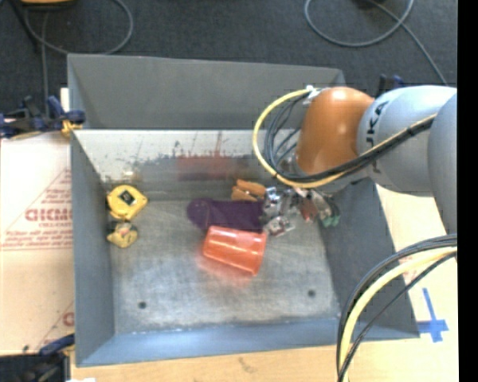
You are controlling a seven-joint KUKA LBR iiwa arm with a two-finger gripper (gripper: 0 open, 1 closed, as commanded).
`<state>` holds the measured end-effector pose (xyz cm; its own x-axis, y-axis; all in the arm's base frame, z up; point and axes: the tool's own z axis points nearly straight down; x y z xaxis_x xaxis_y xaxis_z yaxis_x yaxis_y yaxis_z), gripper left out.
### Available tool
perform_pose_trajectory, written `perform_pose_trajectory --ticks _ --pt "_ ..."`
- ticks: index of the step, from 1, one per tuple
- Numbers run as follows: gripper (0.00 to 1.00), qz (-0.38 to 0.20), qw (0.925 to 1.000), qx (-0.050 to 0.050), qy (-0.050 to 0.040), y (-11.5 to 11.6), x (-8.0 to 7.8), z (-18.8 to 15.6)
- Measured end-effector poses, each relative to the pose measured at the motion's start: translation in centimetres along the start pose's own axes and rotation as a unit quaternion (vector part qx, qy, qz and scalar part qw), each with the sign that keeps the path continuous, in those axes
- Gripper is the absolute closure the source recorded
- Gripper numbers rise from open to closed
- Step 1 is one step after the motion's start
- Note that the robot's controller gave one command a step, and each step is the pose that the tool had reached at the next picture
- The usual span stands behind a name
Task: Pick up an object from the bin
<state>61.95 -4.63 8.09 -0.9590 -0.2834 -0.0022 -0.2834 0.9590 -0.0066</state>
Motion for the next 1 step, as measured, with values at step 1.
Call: perform_pose_trajectory --ticks 1 --pt "1.0 -0.049 0.9986 0.002 -0.0192 -0.43 2.29 -0.09"
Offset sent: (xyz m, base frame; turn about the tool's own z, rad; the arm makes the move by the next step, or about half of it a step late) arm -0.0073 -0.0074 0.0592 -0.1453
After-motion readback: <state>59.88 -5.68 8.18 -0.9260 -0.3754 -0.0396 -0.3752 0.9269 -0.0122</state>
